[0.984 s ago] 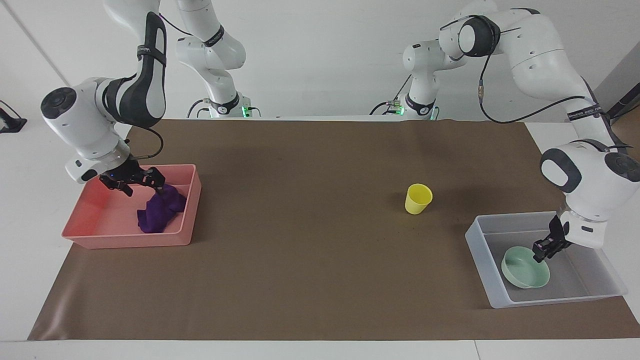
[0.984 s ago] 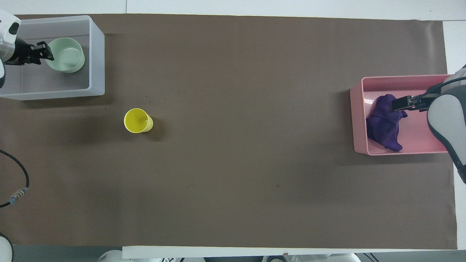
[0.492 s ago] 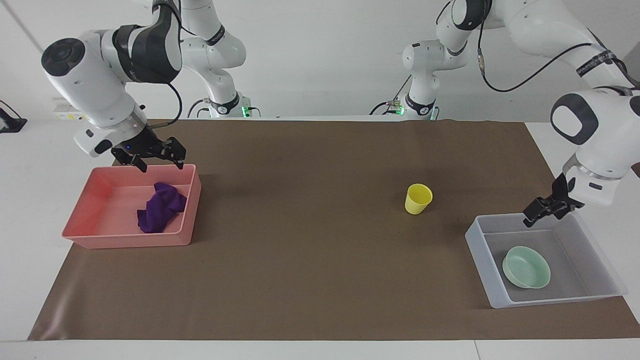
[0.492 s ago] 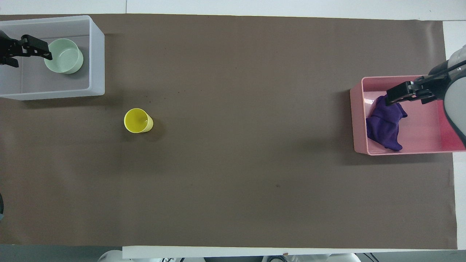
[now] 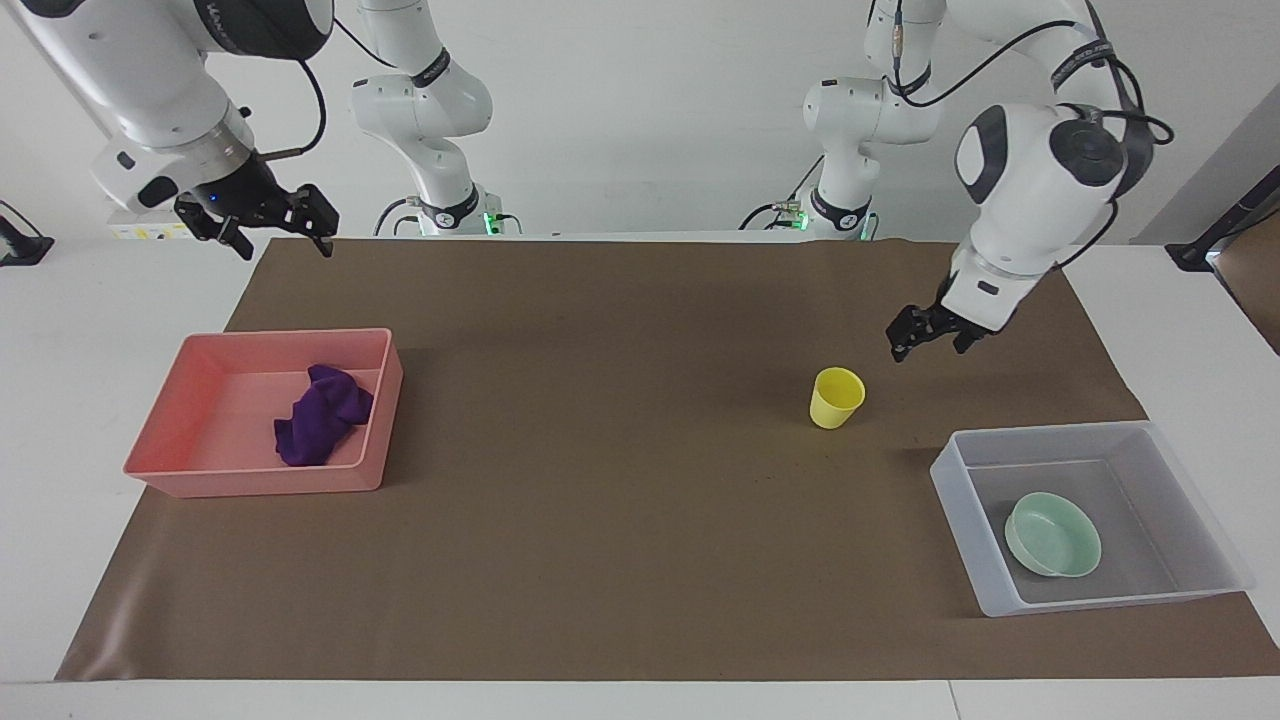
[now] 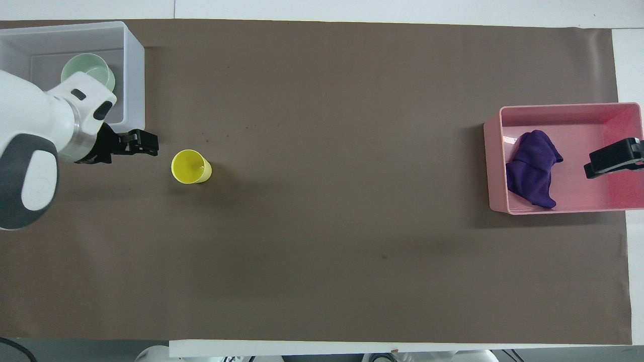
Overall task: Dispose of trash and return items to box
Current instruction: 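Reach the left gripper to the yellow cup and grasp it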
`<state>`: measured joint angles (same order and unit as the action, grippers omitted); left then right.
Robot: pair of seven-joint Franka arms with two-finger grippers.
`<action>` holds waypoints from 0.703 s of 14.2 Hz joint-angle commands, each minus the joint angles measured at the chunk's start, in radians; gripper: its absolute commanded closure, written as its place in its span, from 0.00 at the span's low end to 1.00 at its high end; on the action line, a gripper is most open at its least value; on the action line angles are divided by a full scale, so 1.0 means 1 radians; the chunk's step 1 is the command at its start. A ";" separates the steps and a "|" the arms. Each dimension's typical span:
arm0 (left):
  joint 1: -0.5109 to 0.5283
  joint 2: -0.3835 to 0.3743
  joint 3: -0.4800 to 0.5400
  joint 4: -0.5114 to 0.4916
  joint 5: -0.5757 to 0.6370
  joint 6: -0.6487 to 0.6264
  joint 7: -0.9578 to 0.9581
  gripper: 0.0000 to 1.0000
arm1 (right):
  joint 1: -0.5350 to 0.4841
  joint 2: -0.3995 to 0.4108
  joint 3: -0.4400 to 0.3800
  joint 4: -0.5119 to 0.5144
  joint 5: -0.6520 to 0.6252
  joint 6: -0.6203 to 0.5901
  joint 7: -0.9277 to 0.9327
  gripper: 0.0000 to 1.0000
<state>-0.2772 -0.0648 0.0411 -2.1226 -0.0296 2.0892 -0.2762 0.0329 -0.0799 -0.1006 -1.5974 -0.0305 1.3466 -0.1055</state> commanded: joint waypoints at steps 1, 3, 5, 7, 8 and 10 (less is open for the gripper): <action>-0.007 -0.015 0.011 -0.157 0.011 0.172 -0.017 0.00 | -0.007 -0.031 0.004 -0.046 -0.012 -0.007 -0.013 0.00; -0.016 -0.004 0.011 -0.157 0.010 0.175 -0.017 0.00 | -0.004 -0.035 0.004 -0.049 -0.011 -0.042 -0.013 0.00; -0.022 0.005 0.011 -0.157 0.010 0.187 -0.017 0.00 | -0.005 -0.035 0.004 -0.047 -0.009 -0.043 -0.013 0.00; -0.033 0.026 0.011 -0.158 0.008 0.218 -0.021 0.00 | -0.015 -0.035 0.004 -0.049 -0.008 -0.044 -0.017 0.00; -0.048 0.028 0.011 -0.160 0.008 0.229 -0.037 0.00 | -0.015 -0.035 0.004 -0.049 -0.008 -0.044 -0.026 0.00; -0.054 0.048 0.011 -0.161 0.008 0.248 -0.049 0.00 | -0.015 -0.035 0.004 -0.049 -0.006 -0.040 -0.066 0.00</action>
<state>-0.3049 -0.0356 0.0413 -2.2718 -0.0296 2.2937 -0.2942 0.0319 -0.0986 -0.1018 -1.6256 -0.0305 1.3045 -0.1214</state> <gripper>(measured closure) 0.000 0.000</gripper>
